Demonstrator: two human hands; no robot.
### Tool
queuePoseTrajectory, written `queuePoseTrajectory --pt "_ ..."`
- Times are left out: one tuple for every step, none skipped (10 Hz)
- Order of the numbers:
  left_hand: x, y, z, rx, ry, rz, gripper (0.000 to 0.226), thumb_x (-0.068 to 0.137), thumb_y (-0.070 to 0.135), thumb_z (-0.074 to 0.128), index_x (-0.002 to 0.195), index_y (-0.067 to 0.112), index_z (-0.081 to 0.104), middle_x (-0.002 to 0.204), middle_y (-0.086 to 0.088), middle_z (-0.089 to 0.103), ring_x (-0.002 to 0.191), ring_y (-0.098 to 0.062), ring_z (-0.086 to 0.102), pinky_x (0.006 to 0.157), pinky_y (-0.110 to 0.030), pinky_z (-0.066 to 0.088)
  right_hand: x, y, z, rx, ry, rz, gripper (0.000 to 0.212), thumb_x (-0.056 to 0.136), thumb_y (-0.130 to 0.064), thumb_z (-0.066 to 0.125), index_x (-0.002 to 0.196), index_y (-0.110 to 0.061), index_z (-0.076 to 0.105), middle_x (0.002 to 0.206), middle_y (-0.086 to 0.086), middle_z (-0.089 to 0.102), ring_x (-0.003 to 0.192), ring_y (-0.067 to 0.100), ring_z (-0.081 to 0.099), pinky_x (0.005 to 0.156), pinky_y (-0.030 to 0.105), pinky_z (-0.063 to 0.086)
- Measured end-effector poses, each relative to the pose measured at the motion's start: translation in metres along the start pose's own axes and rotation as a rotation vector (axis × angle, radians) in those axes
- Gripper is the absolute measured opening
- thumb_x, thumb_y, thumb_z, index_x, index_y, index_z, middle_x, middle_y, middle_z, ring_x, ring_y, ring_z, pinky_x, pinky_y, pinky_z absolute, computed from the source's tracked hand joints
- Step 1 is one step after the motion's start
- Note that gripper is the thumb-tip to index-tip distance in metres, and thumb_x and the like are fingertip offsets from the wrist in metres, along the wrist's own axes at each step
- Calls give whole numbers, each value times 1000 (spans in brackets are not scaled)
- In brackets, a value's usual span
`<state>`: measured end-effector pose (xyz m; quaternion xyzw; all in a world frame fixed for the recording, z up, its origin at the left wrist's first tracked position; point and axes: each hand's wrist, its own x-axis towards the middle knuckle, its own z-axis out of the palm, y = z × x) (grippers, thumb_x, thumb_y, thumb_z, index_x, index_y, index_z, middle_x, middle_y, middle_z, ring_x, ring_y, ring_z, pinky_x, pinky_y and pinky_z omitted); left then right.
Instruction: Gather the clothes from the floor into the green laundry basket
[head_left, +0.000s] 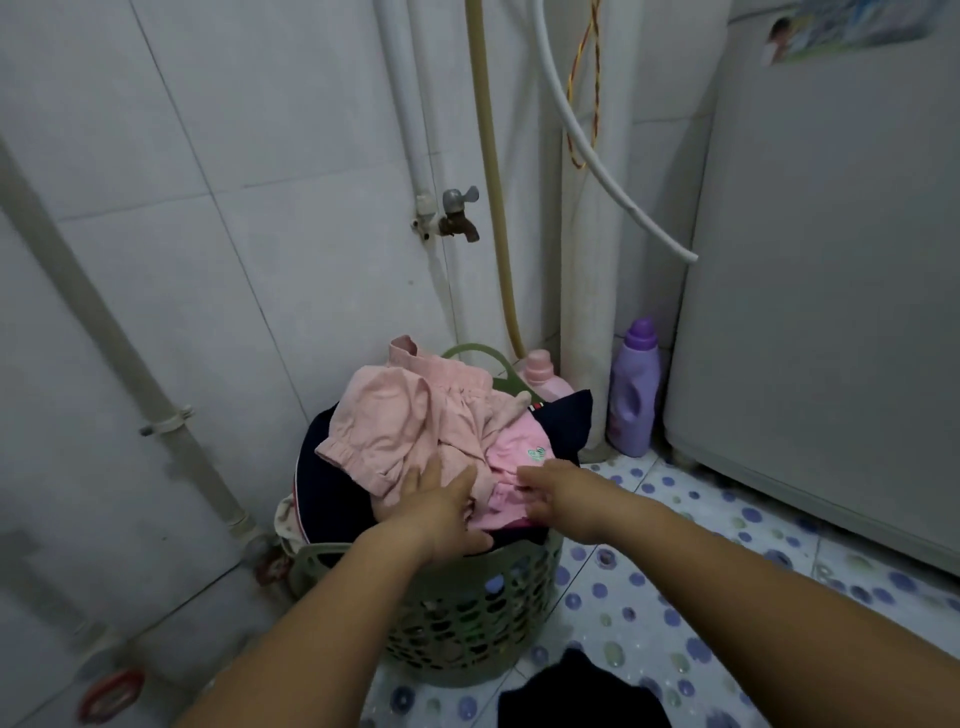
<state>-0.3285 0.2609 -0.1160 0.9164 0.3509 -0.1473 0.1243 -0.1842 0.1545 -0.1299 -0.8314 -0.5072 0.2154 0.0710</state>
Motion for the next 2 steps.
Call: queuePoseTrajectory --pt "-23 5 -13 -10 7 61 70 83 51 58 144 32 29 155 -8 17 146 -30 13 115 -49 25 -35 7 -19 103 41 16 49 93 -31 52 138 -15 42 142 14 44 127 30 45 105 38 39" --pt "-53 16 -31 -168 165 192 42 87 40 59 125 24 52 131 -4 47 124 -20 44 100 -31 37 -75 17 -40 229 191 28 48 90 -35 56 136 -23 47 141 2 50 124 21 52 103 31 43"
